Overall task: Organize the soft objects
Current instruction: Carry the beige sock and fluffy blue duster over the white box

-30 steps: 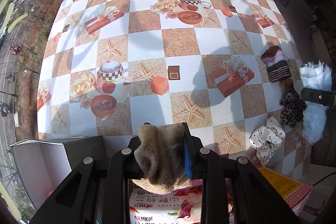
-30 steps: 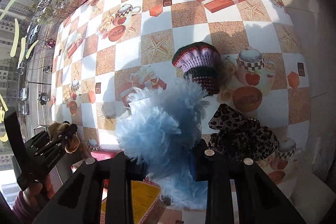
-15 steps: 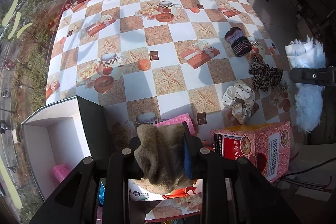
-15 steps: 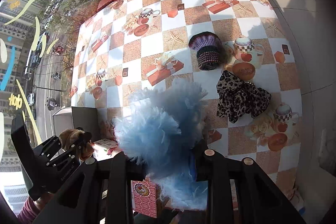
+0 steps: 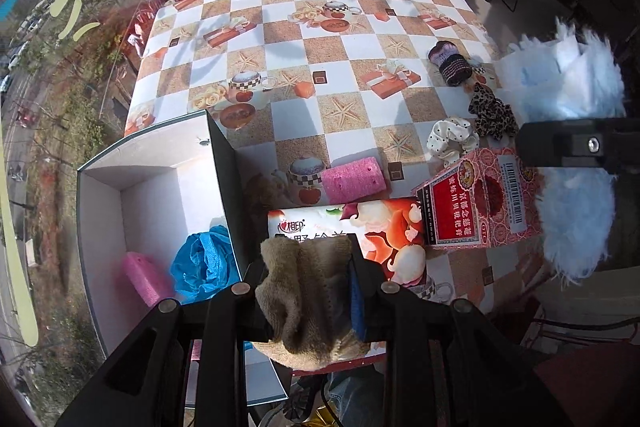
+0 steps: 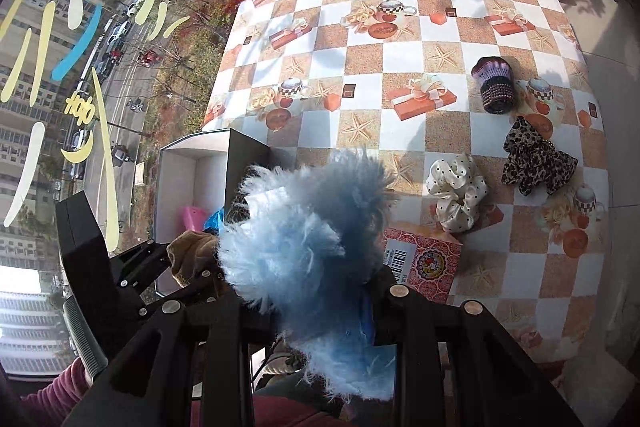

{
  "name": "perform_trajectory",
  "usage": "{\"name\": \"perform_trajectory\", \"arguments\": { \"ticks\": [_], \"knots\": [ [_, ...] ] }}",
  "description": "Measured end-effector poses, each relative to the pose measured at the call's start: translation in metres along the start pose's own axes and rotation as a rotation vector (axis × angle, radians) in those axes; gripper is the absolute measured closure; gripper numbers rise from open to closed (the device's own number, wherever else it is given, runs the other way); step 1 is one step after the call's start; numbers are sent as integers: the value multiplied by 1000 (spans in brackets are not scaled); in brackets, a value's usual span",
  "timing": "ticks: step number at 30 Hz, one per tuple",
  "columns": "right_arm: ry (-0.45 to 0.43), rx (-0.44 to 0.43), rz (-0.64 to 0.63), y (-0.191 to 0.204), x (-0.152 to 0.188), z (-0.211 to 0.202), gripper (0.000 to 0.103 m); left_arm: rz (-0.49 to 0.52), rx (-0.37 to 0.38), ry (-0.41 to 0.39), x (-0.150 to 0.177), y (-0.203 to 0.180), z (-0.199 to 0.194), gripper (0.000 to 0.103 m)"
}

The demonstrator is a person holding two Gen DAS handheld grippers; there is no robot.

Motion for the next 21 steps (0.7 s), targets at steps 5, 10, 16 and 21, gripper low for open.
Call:
{"name": "perform_trajectory", "arguments": {
  "ticks": [5, 10, 16, 21],
  "knots": [
    [68, 11, -93, 36, 23, 27, 73, -71, -23, -12, 24, 18, -8, 73],
    [115, 20, -175, 65, 37, 44, 73, -172, -46, -18, 48, 44, -13, 73],
    [151, 37, -257, 92, 51, 57, 73, -278, -63, -11, 74, 68, -15, 73],
    [165, 51, -293, 104, 57, 64, 73, -321, -71, -16, 86, 78, -17, 73]
  ]
}}
Point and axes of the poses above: each gripper's, at about its wrist camera, not at the fingertips, and z roughly the way its jaws point, y to its left, x to its underside, the point moved 5 cm from there along z, roughly the way its jaws point, and after that the axes turned 13 degrees about z, right-handed, at the moved point
